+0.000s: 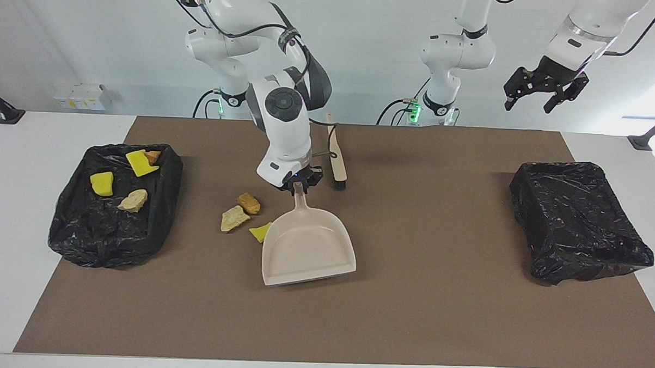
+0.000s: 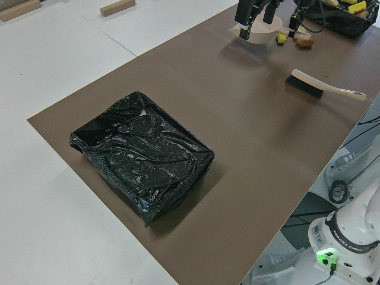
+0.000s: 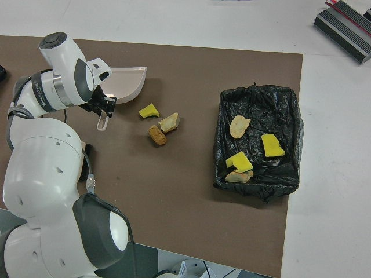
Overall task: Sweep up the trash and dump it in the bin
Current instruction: 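Set the dustpan back on the table center with the right gripper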
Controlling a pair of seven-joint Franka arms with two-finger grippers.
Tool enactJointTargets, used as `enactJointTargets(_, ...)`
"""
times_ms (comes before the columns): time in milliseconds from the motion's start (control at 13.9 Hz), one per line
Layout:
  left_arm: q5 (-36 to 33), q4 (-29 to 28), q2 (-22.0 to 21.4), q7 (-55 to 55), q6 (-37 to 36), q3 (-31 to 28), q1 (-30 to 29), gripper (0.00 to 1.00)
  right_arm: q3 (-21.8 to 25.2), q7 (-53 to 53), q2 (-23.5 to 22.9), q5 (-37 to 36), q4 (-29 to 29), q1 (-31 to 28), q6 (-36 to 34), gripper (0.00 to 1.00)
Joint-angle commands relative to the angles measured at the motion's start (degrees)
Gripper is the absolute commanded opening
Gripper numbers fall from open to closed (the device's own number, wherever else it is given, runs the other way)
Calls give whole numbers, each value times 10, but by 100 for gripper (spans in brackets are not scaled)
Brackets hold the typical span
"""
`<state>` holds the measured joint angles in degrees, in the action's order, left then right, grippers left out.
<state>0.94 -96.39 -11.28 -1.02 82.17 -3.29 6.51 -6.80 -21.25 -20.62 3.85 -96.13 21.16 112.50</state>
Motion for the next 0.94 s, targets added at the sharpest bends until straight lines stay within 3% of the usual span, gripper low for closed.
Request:
enactJointTargets(0, -12, 9, 1, 2, -10, 0, 0, 100, 2, -85, -63, 19, 54, 26, 26, 0)
enactJointTargets(288, -11, 9, 1, 1, -10, 0, 0, 100, 2, -104, -88, 25, 72, 37, 47, 0)
enactJointTargets(360, -11, 9, 1, 1, -10, 0, 0, 100, 2, -104, -87, 15, 68, 39, 52, 99)
enactJointTargets(863, -11, 9, 1, 1, -10, 0, 0, 100, 2, -93, -50, 17, 66, 34, 23, 100)
